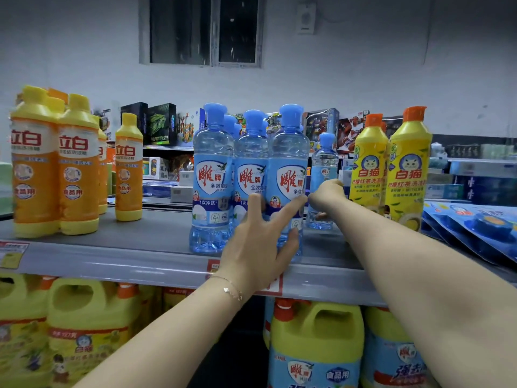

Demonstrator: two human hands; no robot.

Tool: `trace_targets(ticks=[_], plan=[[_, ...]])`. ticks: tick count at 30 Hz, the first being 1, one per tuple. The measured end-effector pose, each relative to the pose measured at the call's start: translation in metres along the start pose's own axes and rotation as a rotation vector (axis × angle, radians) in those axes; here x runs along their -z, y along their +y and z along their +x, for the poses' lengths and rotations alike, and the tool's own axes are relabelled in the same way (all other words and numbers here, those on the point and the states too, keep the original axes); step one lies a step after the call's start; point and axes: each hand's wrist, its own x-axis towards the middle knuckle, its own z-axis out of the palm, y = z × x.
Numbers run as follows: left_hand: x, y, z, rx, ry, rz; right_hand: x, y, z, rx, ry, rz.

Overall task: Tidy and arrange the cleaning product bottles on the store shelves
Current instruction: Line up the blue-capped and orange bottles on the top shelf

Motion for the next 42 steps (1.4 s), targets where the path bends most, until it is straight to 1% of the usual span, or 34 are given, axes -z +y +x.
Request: trace_targets(ticks=[1, 3, 5, 8, 11, 15, 19, 24, 27, 30, 36, 40, 42], plan=[[0.0, 0.0, 0.0, 0.004, -0.002, -0.007, -0.002, 0.001, 0.006, -0.006, 0.001, 0.029], [0.0, -0.001, -0.001, -0.005, 0.002, -0.018, -0.002, 0.002, 0.011, -0.013, -0.073, 0.097], [0.0, -0.002, -0.001, -0.023, 0.005, -0.011, 0.0, 0.005, 0.013, -0.021, -0.095, 0.166], [0.0, -0.002, -0.001, -0.029, 0.003, -0.006, 0.001, 0.004, 0.01, -0.007, -0.121, 0.108], [0.0, -0.002, 0.0, -0.025, 0.005, -0.009, -0.002, 0.001, 0.004, -0.07, -0.147, 0.028], [0.0, -0.002, -0.001, -0.022, 0.016, -0.009, 0.002, -0.004, -0.006, -0.022, -0.151, -0.068], [0.0, -0.001, 0.0, -0.01, 0.012, -0.014, 0.013, -0.007, -0.021, 0.031, -0.153, -0.048], [0.0, -0.001, -0.001, 0.003, 0.007, -0.017, 0.025, -0.007, -0.034, -0.011, -0.168, -0.022], [0.001, 0.0, -0.001, 0.001, 0.001, -0.012, 0.029, -0.008, -0.038, -0.012, -0.221, -0.031], [0.001, 0.0, -0.001, 0.005, 0.0, -0.01, 0.036, -0.005, -0.041, 0.038, -0.232, -0.103], [0.0, 0.0, -0.002, 0.003, 0.003, 0.001, 0.043, 0.005, -0.056, 0.124, -0.197, -0.138], [0.001, 0.0, -0.001, 0.007, -0.001, -0.004, 0.037, 0.009, -0.064, 0.075, -0.212, -0.021], [0.001, 0.0, -0.001, 0.009, -0.001, -0.007, 0.037, 0.011, -0.068, 0.07, -0.189, 0.032]])
